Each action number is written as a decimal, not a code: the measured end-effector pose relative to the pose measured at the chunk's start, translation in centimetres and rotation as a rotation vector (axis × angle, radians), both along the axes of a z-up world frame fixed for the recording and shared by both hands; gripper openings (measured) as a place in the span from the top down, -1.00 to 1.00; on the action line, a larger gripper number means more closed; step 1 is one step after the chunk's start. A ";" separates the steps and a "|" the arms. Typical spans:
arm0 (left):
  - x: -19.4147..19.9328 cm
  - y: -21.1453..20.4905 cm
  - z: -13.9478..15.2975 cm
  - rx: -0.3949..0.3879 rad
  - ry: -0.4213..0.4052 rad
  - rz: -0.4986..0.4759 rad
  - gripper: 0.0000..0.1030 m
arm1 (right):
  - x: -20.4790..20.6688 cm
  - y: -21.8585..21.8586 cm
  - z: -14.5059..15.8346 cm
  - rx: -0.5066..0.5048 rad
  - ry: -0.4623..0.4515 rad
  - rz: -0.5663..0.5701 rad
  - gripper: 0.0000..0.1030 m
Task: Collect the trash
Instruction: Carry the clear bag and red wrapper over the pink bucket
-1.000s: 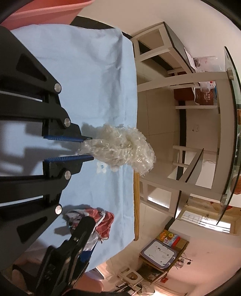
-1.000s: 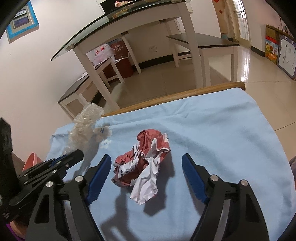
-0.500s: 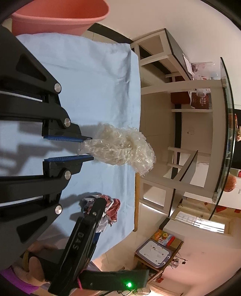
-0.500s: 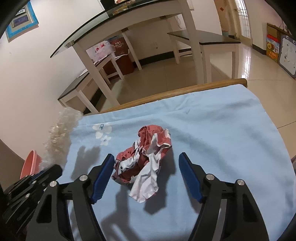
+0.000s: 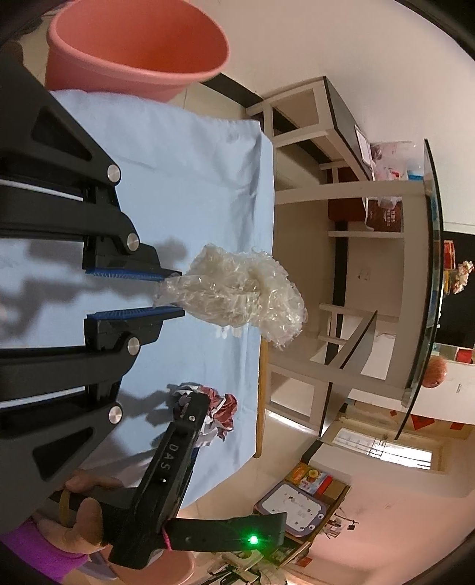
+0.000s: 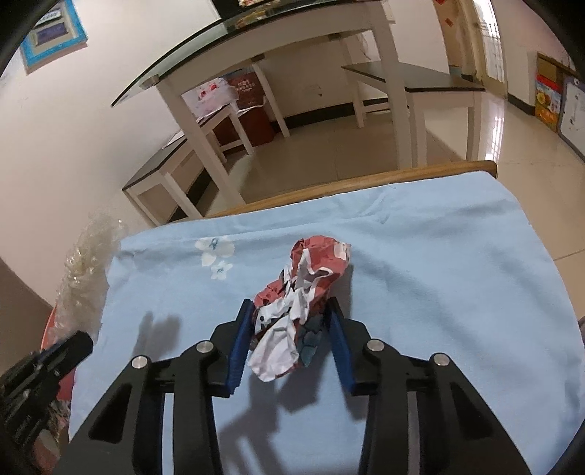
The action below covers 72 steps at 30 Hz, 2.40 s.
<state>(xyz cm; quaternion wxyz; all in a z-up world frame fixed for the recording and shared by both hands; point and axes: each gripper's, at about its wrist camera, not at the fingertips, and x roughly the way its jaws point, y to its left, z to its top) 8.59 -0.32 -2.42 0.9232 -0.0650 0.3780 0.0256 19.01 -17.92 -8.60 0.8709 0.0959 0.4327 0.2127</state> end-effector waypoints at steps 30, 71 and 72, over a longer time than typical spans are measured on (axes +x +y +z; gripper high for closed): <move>-9.2 5.6 2.6 0.027 -0.093 0.190 0.74 | -12.7 6.6 8.8 0.037 -0.227 0.219 0.24; -17.1 18.2 1.9 -0.011 -0.102 0.526 0.74 | -17.7 25.1 11.1 -0.025 -0.348 0.534 0.23; -17.1 18.5 1.8 -0.012 -0.100 0.534 0.74 | -17.7 25.4 11.0 -0.027 -0.348 0.537 0.23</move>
